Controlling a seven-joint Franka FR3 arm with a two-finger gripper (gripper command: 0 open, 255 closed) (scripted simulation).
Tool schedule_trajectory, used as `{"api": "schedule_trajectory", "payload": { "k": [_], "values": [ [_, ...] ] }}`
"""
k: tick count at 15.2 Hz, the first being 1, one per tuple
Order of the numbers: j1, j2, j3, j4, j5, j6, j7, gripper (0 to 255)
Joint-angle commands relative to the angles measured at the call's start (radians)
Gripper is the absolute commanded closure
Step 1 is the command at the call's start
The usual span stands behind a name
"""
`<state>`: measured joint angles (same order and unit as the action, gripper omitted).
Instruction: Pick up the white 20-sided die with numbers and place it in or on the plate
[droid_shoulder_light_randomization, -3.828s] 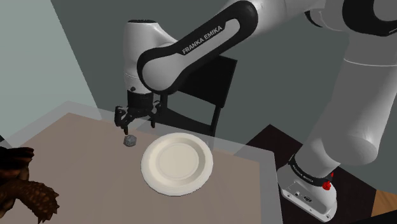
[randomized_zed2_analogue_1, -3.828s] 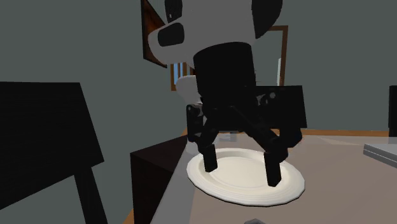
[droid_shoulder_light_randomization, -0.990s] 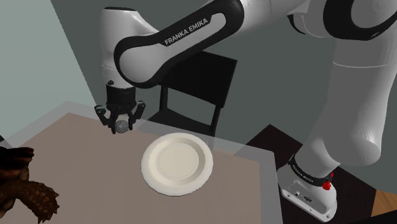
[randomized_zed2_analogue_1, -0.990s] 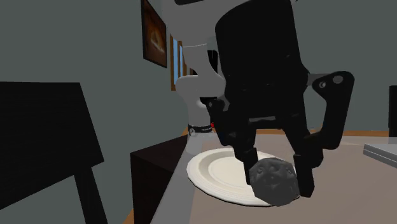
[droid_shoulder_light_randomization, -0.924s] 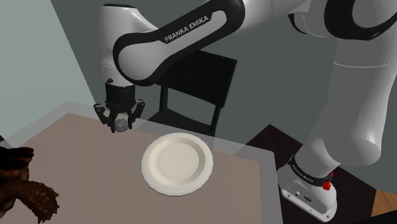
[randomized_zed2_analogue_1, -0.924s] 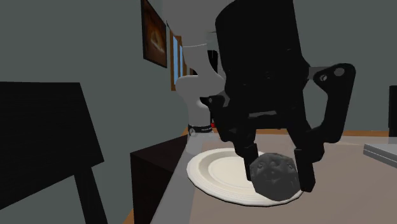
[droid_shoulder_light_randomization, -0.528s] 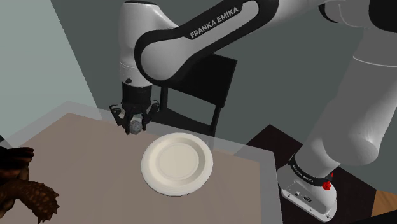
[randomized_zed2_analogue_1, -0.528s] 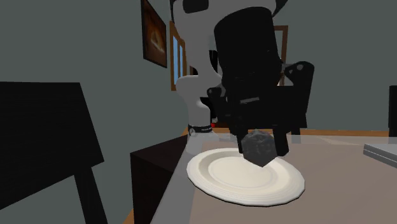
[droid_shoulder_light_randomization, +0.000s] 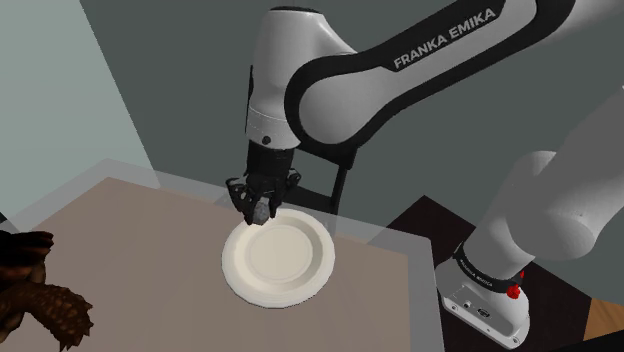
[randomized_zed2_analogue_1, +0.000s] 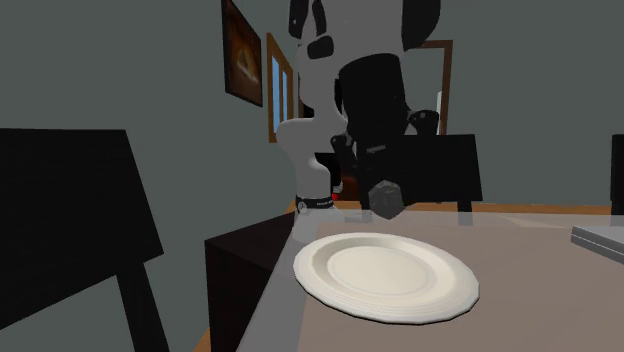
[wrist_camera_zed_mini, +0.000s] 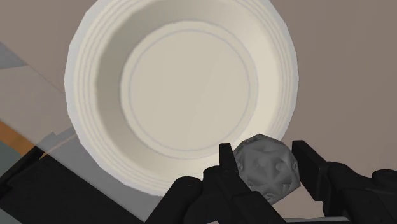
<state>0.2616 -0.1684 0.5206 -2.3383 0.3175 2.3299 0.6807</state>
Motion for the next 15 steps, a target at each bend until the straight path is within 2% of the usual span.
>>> {"api": "schedule_trajectory", "payload": {
  "k": [1, 2, 15],
  "values": [
    [0.016, -0.087, -0.012, -0.078, 0.055, -0.008, -0.034, 255],
    [0.027, -0.128, -0.018, -0.112, 0.077, -0.014, -0.045, 255],
    [0.027, 0.002, 0.015, -0.192, 0.073, 0.191, -0.056, 255]
  ]
}}
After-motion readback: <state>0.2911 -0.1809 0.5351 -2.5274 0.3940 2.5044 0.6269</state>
